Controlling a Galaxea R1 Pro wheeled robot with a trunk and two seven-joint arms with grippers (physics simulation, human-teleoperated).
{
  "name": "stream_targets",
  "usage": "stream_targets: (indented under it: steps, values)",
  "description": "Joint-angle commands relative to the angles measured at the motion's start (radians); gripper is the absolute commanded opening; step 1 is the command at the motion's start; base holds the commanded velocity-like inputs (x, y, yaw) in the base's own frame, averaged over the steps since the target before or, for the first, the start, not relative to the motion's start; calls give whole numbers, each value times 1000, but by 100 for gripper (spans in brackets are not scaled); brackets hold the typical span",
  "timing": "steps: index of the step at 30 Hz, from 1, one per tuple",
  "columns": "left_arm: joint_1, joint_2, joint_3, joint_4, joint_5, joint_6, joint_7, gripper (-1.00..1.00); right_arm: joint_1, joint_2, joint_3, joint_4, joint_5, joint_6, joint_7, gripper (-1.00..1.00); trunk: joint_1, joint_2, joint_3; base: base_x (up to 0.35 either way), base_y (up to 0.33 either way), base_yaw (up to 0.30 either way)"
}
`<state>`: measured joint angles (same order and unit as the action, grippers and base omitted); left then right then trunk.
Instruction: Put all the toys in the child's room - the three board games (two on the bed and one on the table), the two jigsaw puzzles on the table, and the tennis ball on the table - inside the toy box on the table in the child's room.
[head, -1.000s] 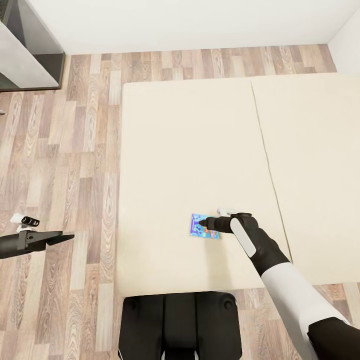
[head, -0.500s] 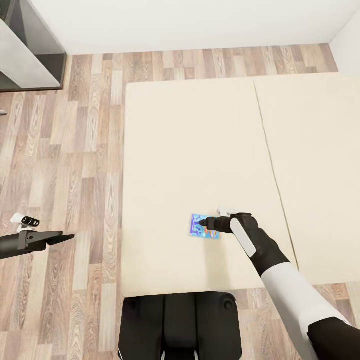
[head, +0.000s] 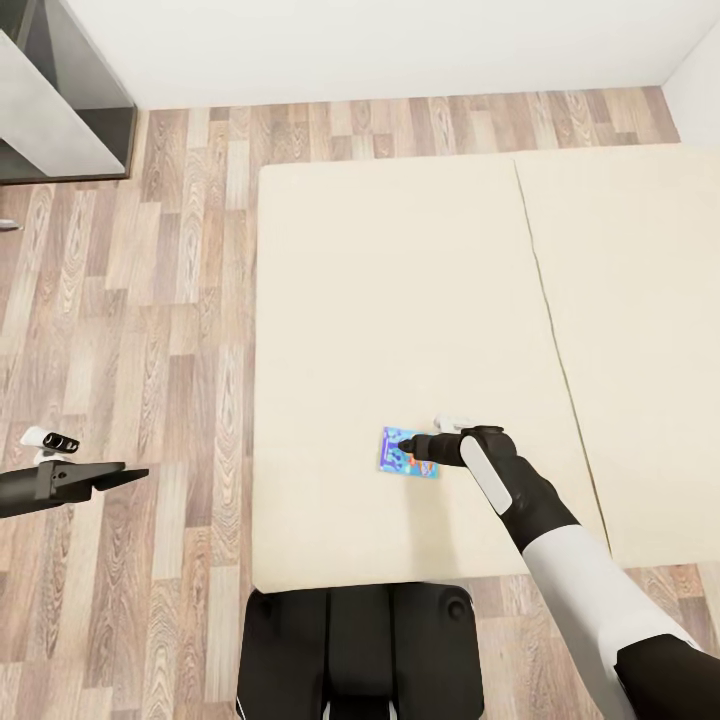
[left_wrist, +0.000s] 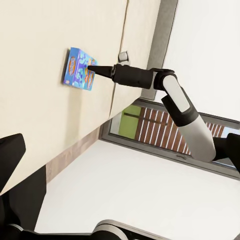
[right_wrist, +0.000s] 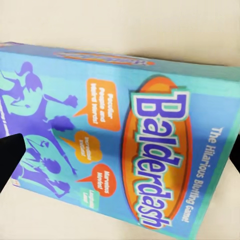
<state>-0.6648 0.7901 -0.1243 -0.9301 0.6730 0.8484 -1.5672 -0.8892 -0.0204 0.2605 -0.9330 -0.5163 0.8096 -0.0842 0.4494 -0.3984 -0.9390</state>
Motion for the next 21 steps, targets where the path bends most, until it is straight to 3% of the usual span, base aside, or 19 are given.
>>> stream_targets:
  steps: [1,21]
  values:
    - [-1,1,-5,1,4,11,-4,100,-1,-1,4,-1,-10,3,-9,100,1,-2,-1,-1,4,0]
    - [-1,1,-5,1,4,11,-4,100,-1,-1,2,-1,-11,6,-8,100,1,-2,-1,0,0,5]
